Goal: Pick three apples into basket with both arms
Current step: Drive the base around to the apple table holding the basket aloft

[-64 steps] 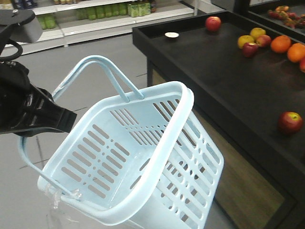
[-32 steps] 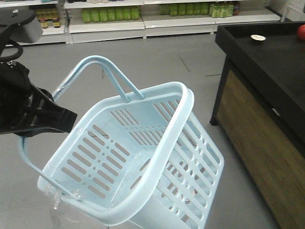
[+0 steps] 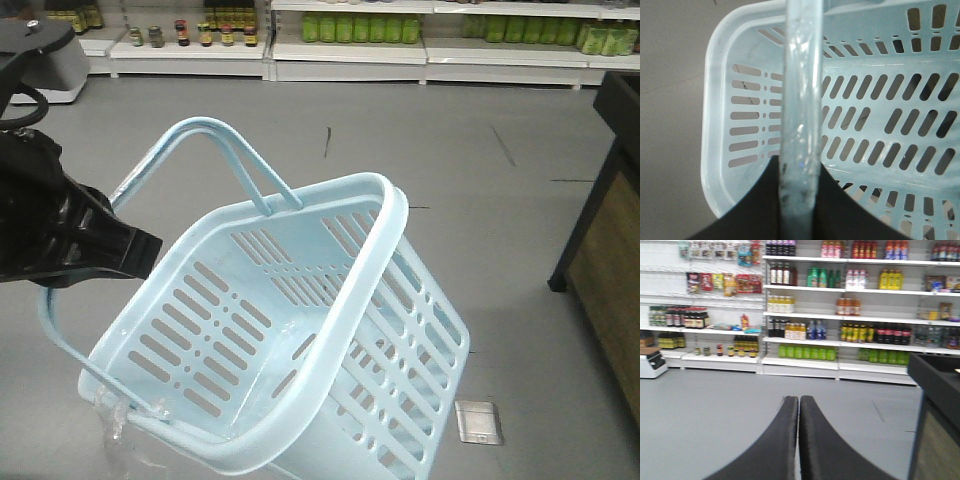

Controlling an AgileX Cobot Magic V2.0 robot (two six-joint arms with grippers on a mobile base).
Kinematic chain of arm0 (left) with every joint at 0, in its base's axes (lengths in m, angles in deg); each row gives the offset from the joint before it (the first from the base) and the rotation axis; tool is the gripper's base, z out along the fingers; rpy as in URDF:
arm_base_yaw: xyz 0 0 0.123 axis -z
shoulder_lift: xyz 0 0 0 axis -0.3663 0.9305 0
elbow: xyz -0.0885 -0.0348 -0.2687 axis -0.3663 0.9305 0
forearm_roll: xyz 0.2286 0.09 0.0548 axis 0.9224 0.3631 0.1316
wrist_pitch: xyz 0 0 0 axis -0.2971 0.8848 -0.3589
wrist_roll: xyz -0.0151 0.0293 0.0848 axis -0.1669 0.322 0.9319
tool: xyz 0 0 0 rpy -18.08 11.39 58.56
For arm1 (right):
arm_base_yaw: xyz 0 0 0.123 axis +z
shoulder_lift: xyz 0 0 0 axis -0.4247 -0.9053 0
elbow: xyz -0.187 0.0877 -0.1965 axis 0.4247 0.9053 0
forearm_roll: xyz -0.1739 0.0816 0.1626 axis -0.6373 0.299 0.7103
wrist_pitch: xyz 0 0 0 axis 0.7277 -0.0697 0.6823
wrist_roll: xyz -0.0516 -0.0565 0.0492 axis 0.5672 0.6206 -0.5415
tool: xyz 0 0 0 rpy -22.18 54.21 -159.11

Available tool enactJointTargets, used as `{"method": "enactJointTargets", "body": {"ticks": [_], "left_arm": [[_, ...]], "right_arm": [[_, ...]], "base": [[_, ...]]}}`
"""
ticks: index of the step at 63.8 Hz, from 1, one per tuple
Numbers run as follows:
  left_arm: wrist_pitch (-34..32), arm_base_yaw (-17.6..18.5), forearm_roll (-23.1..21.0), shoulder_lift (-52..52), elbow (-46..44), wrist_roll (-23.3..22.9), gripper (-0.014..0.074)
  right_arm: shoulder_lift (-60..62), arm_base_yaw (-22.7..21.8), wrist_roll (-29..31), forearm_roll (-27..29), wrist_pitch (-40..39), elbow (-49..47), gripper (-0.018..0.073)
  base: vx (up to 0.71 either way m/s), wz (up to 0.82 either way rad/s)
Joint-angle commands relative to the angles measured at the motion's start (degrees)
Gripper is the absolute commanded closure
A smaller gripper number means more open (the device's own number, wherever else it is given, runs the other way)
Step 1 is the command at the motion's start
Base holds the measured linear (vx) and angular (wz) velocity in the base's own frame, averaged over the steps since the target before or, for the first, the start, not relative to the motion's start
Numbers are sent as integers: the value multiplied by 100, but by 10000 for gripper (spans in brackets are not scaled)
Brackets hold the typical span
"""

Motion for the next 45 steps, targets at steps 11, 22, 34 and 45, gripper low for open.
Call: {"method": "enactJointTargets", "body": {"ticks": [11,22,34,45], "left_arm": [[-248,37,-80,-160,-168,-71,603],[-248,37,-80,-160,-168,-71,603],[-248,37,-80,-160,-168,-71,603],[-248,37,-80,-160,-168,-71,603]], "right_arm": [[57,-25,25,-32,-440,82,564],[57,-25,25,-32,-440,82,564],[57,-25,25,-32,-440,82,564],[57,-25,25,-32,-440,82,564]], "base": [[5,42],[10,42],[13,34],[14,21]]}}
